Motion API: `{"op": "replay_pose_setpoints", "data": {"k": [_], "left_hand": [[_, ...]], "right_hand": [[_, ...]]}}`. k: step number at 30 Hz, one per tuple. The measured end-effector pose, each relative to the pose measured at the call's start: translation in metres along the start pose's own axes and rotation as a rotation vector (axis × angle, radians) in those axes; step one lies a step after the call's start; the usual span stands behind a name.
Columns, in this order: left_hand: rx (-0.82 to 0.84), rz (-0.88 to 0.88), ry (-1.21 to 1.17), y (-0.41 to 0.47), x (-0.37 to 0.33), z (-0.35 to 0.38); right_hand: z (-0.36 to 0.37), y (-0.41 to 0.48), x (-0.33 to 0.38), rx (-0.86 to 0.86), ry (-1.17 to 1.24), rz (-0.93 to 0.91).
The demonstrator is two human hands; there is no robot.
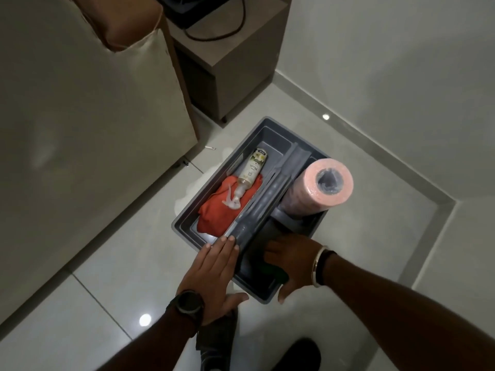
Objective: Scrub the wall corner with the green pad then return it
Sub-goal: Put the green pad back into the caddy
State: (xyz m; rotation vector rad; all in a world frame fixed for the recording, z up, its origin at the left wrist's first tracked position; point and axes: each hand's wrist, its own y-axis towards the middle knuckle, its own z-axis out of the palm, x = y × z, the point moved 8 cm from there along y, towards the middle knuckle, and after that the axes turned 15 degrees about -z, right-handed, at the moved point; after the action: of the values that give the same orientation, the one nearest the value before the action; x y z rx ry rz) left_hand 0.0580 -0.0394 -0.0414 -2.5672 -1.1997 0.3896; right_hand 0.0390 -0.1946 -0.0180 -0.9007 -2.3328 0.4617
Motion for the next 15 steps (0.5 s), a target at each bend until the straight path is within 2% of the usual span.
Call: {"op": "replay_pose_setpoints", "data": {"k": [4, 6, 11, 15], "left_hand": [[-0.003, 0.003, 0.007, -0.001, -0.001, -0.001], [-0.022, 0.003, 0.011, -0.001, -0.002, -0.003], [-0.05, 0.006, 0.042, 0.0, -0.002, -0.001], [-0.073, 0.013, 0.055, 0.001, 0.0, 0.001]], "right_hand": [[0.011, -0.013, 0.001, -0.059, 0.084, 0.03], [0.013, -0.018, -0.006, -0.035, 0.114, 0.067], [0.01, -0.017, -0.009, 0.03, 0.041, 0.085], [0.008, -0.019, 0.002, -0.082, -0.071, 0.025]]}}
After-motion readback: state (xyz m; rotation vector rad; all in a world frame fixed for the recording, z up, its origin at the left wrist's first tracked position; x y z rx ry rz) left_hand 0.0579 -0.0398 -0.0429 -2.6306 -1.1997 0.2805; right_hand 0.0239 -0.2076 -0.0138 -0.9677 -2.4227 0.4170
